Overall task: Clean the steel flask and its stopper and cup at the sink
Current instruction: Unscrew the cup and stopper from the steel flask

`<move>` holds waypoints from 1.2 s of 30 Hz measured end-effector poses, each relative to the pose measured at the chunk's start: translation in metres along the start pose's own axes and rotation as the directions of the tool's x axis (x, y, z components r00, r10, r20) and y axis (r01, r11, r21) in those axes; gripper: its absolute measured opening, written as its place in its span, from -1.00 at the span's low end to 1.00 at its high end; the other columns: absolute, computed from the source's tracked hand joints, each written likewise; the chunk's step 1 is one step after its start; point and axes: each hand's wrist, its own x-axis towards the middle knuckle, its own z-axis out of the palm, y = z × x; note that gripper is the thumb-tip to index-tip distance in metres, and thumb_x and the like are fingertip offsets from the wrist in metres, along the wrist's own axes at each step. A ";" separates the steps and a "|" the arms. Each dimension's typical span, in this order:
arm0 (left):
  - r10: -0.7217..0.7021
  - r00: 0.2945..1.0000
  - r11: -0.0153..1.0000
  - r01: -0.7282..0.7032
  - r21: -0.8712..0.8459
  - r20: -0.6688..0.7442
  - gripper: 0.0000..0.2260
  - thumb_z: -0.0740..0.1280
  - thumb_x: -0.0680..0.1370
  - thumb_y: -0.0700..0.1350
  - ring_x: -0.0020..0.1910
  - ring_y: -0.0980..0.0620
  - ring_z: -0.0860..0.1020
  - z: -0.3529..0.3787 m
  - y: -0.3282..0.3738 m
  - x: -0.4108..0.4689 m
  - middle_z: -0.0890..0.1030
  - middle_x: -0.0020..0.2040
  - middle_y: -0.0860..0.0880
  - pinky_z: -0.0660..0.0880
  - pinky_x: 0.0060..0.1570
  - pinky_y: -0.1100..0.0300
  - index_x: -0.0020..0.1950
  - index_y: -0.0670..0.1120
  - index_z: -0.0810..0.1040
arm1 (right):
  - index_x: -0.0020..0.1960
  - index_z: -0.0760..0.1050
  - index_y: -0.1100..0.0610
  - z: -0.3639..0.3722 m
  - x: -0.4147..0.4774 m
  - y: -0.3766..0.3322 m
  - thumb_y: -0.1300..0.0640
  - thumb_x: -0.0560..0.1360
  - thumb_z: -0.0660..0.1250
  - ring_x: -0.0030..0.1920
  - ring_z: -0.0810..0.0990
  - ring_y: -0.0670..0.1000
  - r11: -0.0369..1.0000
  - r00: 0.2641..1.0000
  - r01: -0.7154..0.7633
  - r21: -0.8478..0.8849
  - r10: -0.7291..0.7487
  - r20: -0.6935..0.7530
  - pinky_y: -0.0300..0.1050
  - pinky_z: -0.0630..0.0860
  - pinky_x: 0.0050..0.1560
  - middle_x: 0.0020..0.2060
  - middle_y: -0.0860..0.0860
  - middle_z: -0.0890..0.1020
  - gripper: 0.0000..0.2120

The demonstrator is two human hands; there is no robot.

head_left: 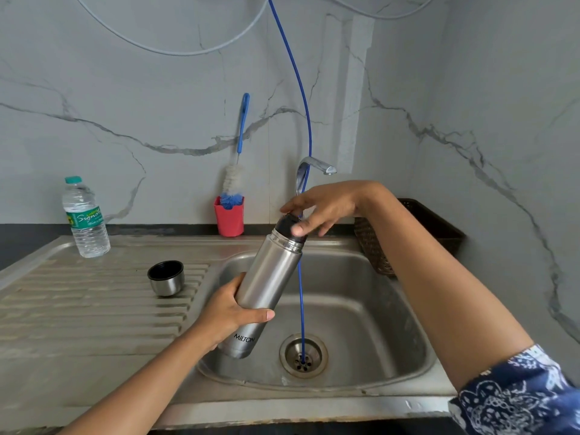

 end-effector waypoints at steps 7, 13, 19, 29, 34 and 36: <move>0.039 0.997 0.997 -0.043 -0.067 -0.066 -0.30 0.58 0.00 0.11 -0.06 0.11 0.64 0.000 0.004 -0.002 0.66 -0.01 0.06 0.52 -0.12 0.27 0.11 0.21 0.47 | -0.39 0.28 0.15 0.054 0.028 -0.027 -0.38 0.51 0.01 -0.20 0.45 0.08 0.816 0.807 -0.331 -0.473 -0.014 -0.590 -0.10 0.37 -0.19 -0.39 0.04 0.40 -0.37; 0.036 0.999 0.990 -0.040 -0.132 -0.032 -0.24 0.61 -0.03 0.12 -0.05 0.07 0.65 -0.003 0.006 -0.003 0.68 -0.02 0.03 0.52 -0.09 0.20 0.15 0.14 0.50 | 0.01 0.48 0.16 0.030 0.023 -0.004 -0.27 0.50 0.23 -0.10 0.55 0.01 0.964 0.928 0.106 -0.243 -0.184 -0.325 -0.11 0.43 -0.13 -0.13 0.01 0.59 -0.53; 0.029 0.999 0.987 -0.024 -0.161 0.028 -0.15 0.64 -0.08 0.20 -0.01 0.05 0.64 -0.003 0.008 -0.005 0.68 0.02 0.01 0.54 -0.08 0.21 0.17 0.16 0.48 | 0.35 0.37 0.10 0.008 0.015 0.015 0.23 0.47 0.40 0.17 0.52 -0.03 0.944 0.947 0.322 0.069 -0.322 -0.009 -0.20 0.51 0.14 0.20 0.02 0.50 -0.52; 0.029 0.999 0.984 -0.033 -0.177 -0.024 -0.18 0.63 -0.06 0.11 -0.05 0.03 0.65 -0.001 0.007 -0.003 0.69 -0.02 -0.02 0.53 -0.14 0.25 0.17 0.04 0.51 | -0.16 0.53 0.23 0.016 0.010 -0.036 -0.48 0.41 0.06 -0.39 0.61 0.03 0.916 0.916 -0.181 -0.358 0.024 -0.401 -0.15 0.53 -0.29 -0.32 0.13 0.67 -0.24; 0.027 0.999 0.982 -0.033 -0.184 -0.032 -0.26 0.60 -0.01 0.07 -0.06 0.04 0.65 -0.003 0.005 -0.004 0.69 -0.04 0.02 0.54 -0.13 0.23 0.15 0.04 0.51 | 0.18 0.44 0.13 0.004 0.015 -0.026 -0.15 0.47 0.36 -0.12 0.61 0.01 0.976 0.983 -0.006 -0.216 -0.034 -0.182 -0.14 0.62 -0.15 0.00 0.11 0.59 -0.57; 0.028 0.999 0.982 -0.034 -0.186 -0.033 -0.20 0.63 -0.05 0.12 -0.05 0.04 0.66 -0.004 0.005 -0.003 0.69 -0.03 0.02 0.54 -0.10 0.20 0.16 0.06 0.50 | 0.35 0.31 -0.08 -0.005 0.006 -0.018 -0.01 0.46 0.42 0.07 0.57 -0.04 0.994 0.995 0.093 -0.063 -0.094 -0.018 -0.09 0.60 0.03 0.21 -0.04 0.47 -0.48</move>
